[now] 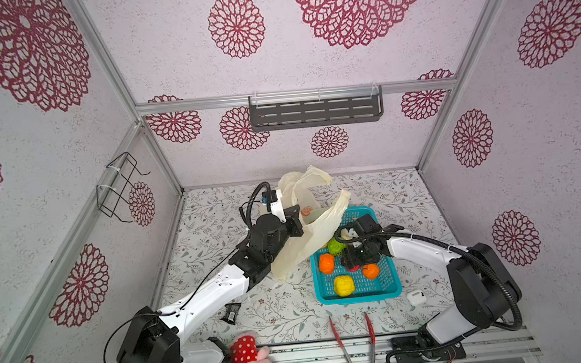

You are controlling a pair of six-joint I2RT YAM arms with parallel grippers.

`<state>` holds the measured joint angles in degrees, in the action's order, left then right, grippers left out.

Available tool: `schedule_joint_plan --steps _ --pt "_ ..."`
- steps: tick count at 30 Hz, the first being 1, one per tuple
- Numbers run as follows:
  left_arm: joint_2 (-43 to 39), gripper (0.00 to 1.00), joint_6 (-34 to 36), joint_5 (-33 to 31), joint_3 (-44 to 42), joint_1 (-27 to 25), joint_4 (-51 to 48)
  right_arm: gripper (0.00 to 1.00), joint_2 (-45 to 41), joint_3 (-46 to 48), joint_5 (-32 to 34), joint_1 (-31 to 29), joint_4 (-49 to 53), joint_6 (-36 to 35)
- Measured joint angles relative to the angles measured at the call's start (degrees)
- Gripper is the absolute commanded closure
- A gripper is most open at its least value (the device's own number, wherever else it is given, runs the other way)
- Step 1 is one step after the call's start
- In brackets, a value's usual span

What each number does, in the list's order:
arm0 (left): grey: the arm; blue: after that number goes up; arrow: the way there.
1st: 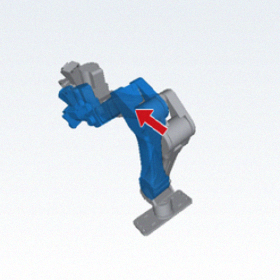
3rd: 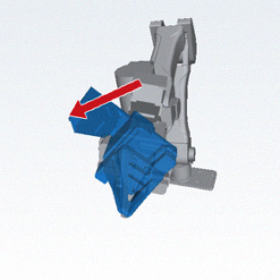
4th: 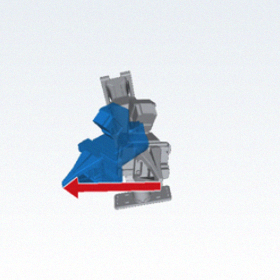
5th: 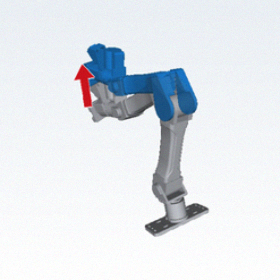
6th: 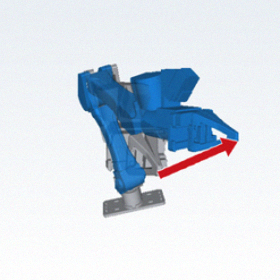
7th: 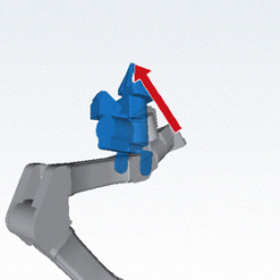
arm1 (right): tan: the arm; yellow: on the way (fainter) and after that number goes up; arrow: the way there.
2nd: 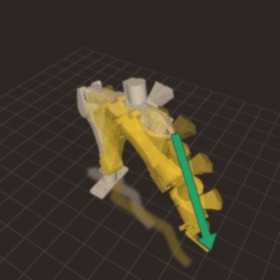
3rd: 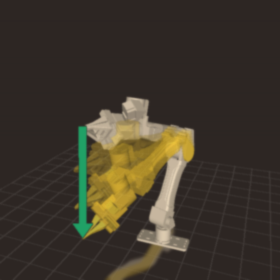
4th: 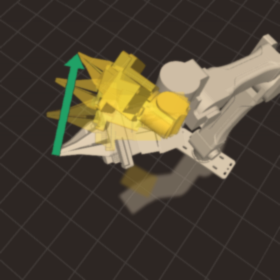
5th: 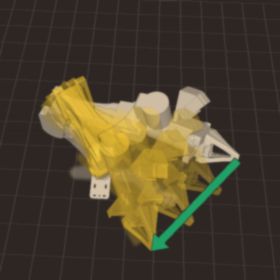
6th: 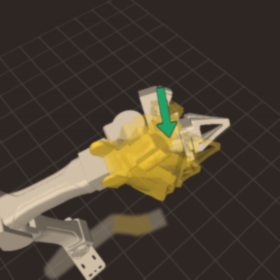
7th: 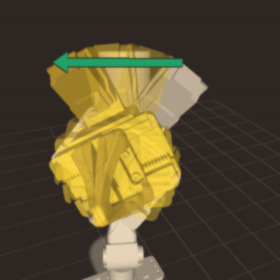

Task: Place the fruits into the plastic bag
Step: 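Hold the bag open with the left gripper while the right gripper grasps the red apple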

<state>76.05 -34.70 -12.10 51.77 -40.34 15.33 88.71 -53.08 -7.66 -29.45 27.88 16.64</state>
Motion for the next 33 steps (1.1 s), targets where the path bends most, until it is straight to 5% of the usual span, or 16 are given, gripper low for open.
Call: schedule_joint_plan --steps 6,13,19,24,33 --pt "0.0 1.00 -0.1 1.8 0.0 0.0 0.0 0.67 -4.5 0.4 3.7 0.4 0.4 0.6" --pt "0.1 1.00 -0.4 4.7 -0.1 0.0 1.2 0.63 -19.0 -2.4 9.5 9.6 -2.6 4.1" --pt "0.0 1.00 -0.6 7.0 -0.9 0.0 3.0 0.62 -21.3 -11.2 12.6 11.7 -9.7 3.7" --pt "-0.4 1.00 -0.8 7.6 -2.9 0.0 4.2 0.60 -18.8 -18.6 5.1 10.5 -17.3 1.6" --pt "-1.6 1.00 -1.4 7.7 -5.7 0.1 7.0 0.59 -9.1 -25.0 -15.4 -0.6 -20.3 -3.3"
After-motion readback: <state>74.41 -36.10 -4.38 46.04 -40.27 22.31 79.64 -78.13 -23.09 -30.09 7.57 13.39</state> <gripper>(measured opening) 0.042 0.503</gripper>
